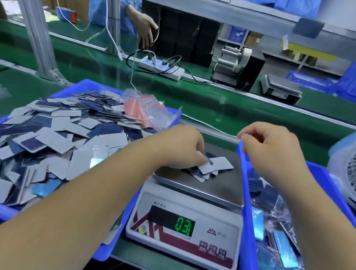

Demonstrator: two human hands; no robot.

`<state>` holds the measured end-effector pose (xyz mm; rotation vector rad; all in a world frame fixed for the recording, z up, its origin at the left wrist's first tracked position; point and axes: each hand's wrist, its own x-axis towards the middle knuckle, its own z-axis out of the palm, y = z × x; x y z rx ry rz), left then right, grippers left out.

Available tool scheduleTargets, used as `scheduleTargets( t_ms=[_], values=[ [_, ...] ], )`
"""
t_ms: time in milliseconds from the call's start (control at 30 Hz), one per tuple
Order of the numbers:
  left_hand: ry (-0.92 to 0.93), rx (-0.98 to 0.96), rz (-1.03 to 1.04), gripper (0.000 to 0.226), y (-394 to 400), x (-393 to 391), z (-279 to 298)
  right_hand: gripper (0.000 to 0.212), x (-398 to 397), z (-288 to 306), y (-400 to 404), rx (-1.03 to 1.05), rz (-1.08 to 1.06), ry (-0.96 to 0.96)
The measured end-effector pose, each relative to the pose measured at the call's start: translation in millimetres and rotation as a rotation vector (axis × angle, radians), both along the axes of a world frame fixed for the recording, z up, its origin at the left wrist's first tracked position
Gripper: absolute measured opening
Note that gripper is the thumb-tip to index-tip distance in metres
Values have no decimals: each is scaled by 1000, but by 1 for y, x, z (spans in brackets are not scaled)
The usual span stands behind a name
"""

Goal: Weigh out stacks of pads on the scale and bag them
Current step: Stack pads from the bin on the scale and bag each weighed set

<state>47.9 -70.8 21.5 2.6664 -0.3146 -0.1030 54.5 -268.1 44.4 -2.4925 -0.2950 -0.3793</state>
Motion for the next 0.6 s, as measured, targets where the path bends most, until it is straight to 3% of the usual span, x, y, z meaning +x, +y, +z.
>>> scheduleTargets(
  t_ms=[100,200,333,600],
  values=[
    [-42,-93,14,18,9,1,-2,23,9,-23,-2,-45,-3,65],
    [-222,-302,117,8,25,2,-2,23,12,-34,-5,-75,14,77],
    [-397,-511,215,18,38,-1,-5,24,12,-36,-7,-50,20,72],
    [-331,-495,170,18,36,1,-12,21,10,-39,-5,-78,76,57]
  ],
)
